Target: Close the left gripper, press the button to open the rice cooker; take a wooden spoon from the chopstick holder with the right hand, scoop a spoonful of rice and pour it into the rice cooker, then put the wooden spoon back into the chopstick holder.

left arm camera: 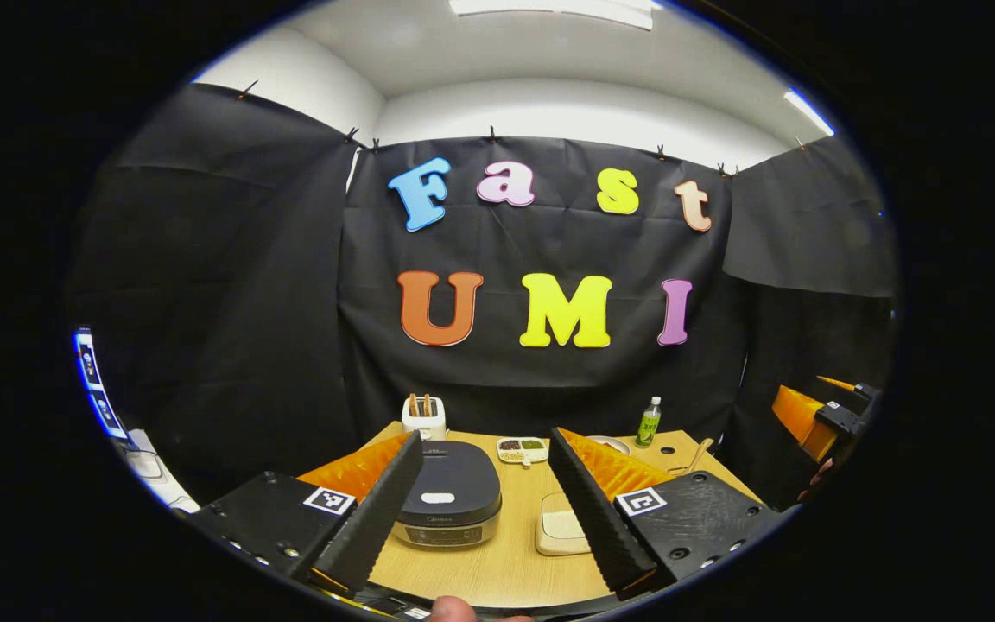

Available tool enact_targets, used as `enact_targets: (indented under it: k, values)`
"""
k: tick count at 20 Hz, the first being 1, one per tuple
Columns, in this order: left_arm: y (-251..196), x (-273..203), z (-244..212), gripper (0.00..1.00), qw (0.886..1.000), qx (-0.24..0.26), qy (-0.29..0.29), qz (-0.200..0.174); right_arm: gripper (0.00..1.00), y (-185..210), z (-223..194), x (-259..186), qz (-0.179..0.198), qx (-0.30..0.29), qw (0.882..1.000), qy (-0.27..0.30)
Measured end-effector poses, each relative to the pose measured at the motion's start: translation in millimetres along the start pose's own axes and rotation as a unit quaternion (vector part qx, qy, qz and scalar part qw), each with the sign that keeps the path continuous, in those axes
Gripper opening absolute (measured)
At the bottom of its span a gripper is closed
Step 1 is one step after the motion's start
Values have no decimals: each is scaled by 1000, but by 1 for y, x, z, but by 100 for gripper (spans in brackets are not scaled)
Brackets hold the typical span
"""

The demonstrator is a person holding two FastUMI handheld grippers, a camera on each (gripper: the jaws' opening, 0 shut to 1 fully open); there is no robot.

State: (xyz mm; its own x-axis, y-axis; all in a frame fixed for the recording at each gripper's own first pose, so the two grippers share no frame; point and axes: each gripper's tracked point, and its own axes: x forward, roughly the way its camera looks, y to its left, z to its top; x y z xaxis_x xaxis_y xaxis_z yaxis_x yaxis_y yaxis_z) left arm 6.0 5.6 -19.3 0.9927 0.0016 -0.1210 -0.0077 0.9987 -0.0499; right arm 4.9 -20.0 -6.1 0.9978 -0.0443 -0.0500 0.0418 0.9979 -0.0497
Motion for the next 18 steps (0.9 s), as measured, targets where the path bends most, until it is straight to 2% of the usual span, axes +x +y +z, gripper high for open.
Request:
enact_targets:
  k: [6,14,16,17,18]
  values:
    - [15,43,-23,95,997,-34,76,6,100,-8,5,31,-3,-26,1000,-1]
    - [26,98,-68,95,978,-55,203,9,100,-21,-6,87,8,-10,1000,14]
    - [31,108,-80,88,971,-62,230,12,100,-27,-12,98,7,-6,1000,22]
    - [33,114,-88,78,967,-65,247,14,100,-32,-15,103,5,-3,1000,25]
    - [34,118,-95,74,963,-67,262,18,100,-36,-18,107,3,0,1000,28]
